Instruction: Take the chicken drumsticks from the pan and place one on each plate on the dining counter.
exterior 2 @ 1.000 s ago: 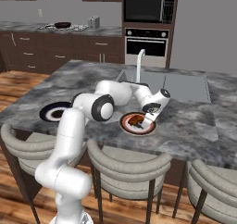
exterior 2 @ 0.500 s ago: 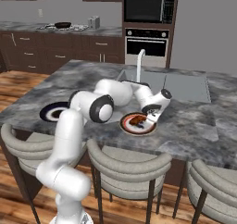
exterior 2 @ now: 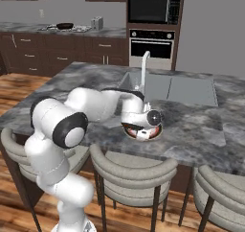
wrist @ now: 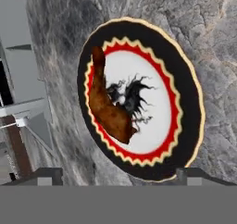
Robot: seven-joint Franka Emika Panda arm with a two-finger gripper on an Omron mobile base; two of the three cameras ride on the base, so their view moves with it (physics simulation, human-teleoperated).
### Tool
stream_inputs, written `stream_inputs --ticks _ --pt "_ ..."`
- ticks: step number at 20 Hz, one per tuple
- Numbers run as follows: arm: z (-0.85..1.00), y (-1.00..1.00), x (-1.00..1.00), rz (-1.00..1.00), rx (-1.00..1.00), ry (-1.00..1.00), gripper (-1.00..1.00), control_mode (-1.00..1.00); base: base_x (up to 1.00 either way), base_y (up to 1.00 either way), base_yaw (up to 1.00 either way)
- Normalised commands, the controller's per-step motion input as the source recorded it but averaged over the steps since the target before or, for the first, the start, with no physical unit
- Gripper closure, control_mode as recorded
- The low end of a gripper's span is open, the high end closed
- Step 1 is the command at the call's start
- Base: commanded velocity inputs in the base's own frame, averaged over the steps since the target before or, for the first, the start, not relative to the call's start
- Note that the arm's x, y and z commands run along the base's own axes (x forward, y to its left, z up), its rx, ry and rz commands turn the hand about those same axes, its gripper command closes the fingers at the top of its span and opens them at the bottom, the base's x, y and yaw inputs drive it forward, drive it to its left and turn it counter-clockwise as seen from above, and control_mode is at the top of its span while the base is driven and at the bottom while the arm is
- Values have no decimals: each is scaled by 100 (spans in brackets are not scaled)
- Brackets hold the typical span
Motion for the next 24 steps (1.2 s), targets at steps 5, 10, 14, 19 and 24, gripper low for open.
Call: stream_inputs --ticks 5,10,14,19,24 --pt "100 82 -60 14 -26 8 -100 -100 0 0 0" --pt "82 76 -76 25 -42 35 -100 -100 0 0 0" --pt "44 31 -99 16 -37 24 -100 -100 0 0 0" --pt "41 -4 -100 14 -11 0 -100 -100 0 0 0" --pt "63 -15 -92 11 0 -7 -100 -100 0 0 0"
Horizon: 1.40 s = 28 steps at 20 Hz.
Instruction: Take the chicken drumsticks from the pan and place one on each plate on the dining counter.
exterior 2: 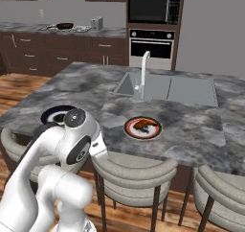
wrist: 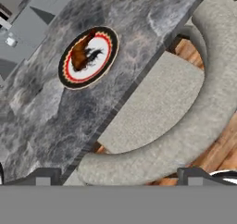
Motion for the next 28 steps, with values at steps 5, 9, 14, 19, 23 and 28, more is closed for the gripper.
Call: stream_inputs --ticks 5,9,14,19,23,28 --pt "70 -2 -83 3 0 -1 -100 -100 0 0 0" --pt "30 0 -42 3 0 0 -100 100 -43 0 8" --pt "0 0 0 0 0 0 -100 100 -79 44 19" --pt "0 0 0 0 0 0 -100 100 -51 92 5" --pt "0 0 0 0 0 0 -100 100 5 100 0" --pt "0 0 0 0 0 0 -100 100 63 100 -6"
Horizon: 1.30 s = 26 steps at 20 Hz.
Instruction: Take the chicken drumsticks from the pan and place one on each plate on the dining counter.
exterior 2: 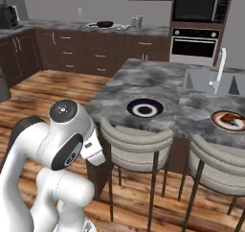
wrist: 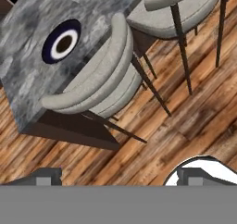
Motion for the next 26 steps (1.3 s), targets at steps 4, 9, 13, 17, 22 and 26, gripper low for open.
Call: stream_inputs --ticks 4,9,13,17,22,26 --pt "0 0 0 0 0 0 -100 100 80 100 -9" --pt "0 0 0 0 0 0 -100 100 85 100 -9" --pt "0 0 0 0 0 0 -100 100 81 100 -10" --pt "0 0 0 0 0 0 -100 100 82 100 -9" --pt "0 0 0 0 0 0 -100 100 94 95 -2" --pt "0 0 0 0 0 0 -100 100 100 50 0"
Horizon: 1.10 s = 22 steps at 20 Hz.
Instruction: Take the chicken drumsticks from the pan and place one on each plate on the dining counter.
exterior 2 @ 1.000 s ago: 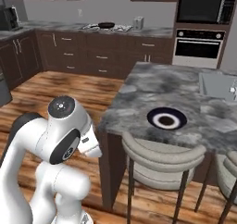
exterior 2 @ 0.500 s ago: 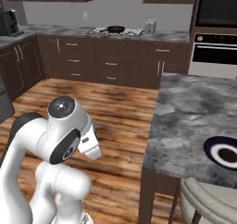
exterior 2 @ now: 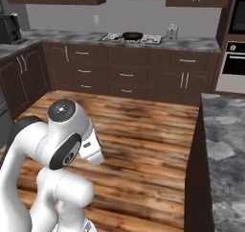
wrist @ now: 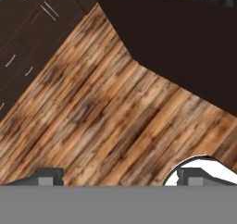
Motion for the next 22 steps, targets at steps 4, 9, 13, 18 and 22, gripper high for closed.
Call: stream_inputs --ticks 4,9,13,18,22 --pt "0 0 0 0 0 0 -100 100 100 3 5" --pt "0 0 0 0 0 0 -100 100 100 0 8" --pt "0 0 0 0 0 0 -100 100 100 0 11" --pt "0 0 0 0 0 0 -100 100 100 -1 14" --pt "0 0 0 0 0 0 -100 100 100 -7 15"
